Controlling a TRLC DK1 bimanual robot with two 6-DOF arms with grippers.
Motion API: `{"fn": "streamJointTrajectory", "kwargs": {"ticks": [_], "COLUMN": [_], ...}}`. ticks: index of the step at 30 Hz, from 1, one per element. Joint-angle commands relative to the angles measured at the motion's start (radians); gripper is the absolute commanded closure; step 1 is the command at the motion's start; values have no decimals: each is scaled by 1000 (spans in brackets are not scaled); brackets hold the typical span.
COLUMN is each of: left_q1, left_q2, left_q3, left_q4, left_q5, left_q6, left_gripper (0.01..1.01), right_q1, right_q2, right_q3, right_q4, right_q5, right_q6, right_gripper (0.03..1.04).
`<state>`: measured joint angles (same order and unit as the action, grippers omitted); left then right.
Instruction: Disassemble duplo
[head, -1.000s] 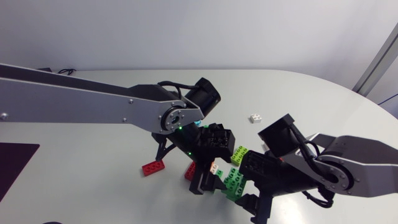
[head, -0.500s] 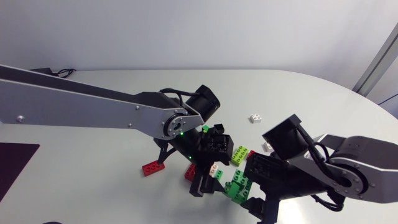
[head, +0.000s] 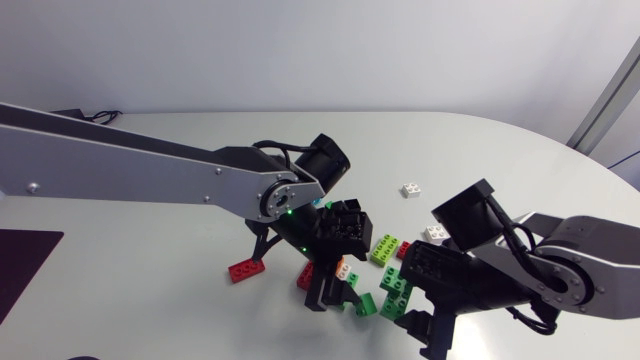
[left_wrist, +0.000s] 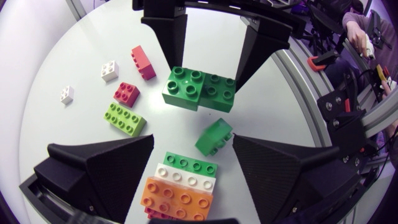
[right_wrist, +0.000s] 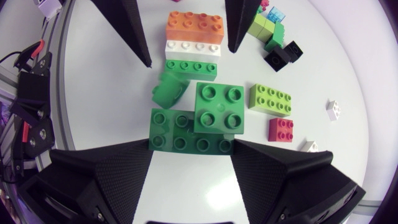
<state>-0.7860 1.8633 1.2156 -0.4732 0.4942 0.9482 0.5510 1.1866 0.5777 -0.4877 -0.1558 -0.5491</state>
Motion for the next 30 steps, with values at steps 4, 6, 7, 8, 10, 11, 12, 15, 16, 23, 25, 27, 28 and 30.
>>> {"fn": "streamJointTrajectory", "kwargs": {"ticks": [4,6,7,8,10,11,12,15,16,23,25,27,28,30], "left_q1": [30,51,59,64,64,64,60,53,48,22,14,7,5,4], "left_q2": [-38,-32,-26,-19,-7,-4,-1,2,2,-13,-18,-21,-21,-21], "left_q3": [42,64,73,76,79,79,79,79,81,68,65,65,64,64], "left_q4": [2,4,2,2,-10,-15,-24,-73,-94,-154,-154,-154,-154,-154], "left_q5": [44,81,101,119,135,142,144,149,150,178,178,178,178,178], "left_q6": [-57,-88,-98,-103,-98,-95,-91,-52,-35,14,17,21,21,23], "left_gripper": [141,141,141,141,143,143,143,164,177,223,231,251,252,267], "right_q1": [-10,13,32,55,89,93,99,104,102,90,81,72,70,67], "right_q2": [1,-16,-19,-21,-21,-21,-19,-19,-19,-39,-42,-44,-45,-45], "right_q3": [-44,-45,-47,-47,-42,-39,-33,-15,-7,51,73,88,94,99], "right_q4": [1,-2,0,0,1,3,3,0,-5,-57,-78,-92,-97,-103], "right_q5": [1,-7,-10,-8,-8,-8,-8,-8,-8,-90,-131,-165,-172,-183], "right_q6": [-40,-23,-11,6,28,32,35,34,32,32,34,35,35,35], "right_gripper": [634,634,634,634,634,634,634,634,634,634,634,634,634,634]}}
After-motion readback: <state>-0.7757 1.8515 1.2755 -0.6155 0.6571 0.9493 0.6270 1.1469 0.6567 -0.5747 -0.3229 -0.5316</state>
